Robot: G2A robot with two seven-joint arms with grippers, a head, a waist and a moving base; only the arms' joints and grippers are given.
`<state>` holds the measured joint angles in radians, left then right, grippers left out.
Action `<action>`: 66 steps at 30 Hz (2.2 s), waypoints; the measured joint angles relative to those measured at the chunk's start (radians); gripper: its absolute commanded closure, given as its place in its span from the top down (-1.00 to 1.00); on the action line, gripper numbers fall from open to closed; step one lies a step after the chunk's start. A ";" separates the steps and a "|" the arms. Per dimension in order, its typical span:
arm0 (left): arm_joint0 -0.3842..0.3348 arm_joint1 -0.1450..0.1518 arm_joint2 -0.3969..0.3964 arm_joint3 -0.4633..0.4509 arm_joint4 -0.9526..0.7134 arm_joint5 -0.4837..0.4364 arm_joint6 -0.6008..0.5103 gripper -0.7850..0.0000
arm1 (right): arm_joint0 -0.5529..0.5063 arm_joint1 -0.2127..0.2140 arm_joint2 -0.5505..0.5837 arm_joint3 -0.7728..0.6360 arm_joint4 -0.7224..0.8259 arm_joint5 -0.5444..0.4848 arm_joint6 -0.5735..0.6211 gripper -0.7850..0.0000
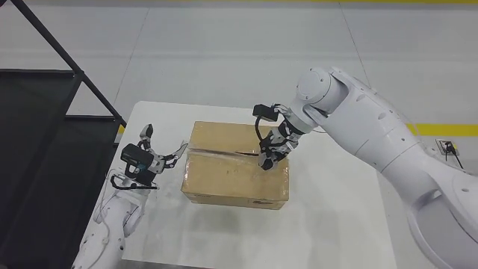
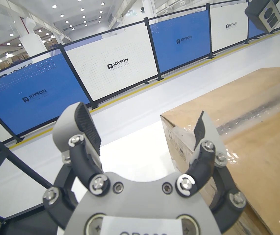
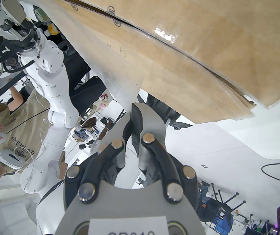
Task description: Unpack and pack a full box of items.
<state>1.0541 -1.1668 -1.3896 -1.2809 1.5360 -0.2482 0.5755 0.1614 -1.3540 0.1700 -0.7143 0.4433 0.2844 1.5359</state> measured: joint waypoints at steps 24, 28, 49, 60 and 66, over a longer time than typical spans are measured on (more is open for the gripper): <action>0.029 0.003 -0.006 -0.027 0.000 -0.021 0.008 1.00 | -0.045 0.037 0.073 -0.064 -0.035 -0.015 -0.092 0.49; 0.032 0.001 -0.018 -0.034 -0.023 0.011 0.027 1.00 | -0.052 0.047 0.089 -0.086 -0.047 -0.005 -0.092 0.44; 0.094 0.023 -0.022 -0.098 0.032 -0.220 -0.061 1.00 | -0.103 0.103 0.199 -0.191 -0.084 0.048 -0.148 0.39; 0.105 0.036 -0.044 -0.108 0.118 -0.175 -0.074 1.00 | -0.125 0.117 0.234 -0.226 -0.109 0.054 -0.140 0.23; 0.073 0.034 -0.020 -0.082 0.144 -0.146 -0.080 1.00 | -0.130 0.118 0.246 -0.234 -0.122 0.058 -0.134 0.22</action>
<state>1.1267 -1.1332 -1.4096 -1.3630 1.6800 -0.3939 0.4954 0.0312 -1.2357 0.4158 -0.9480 0.3210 0.3425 1.4019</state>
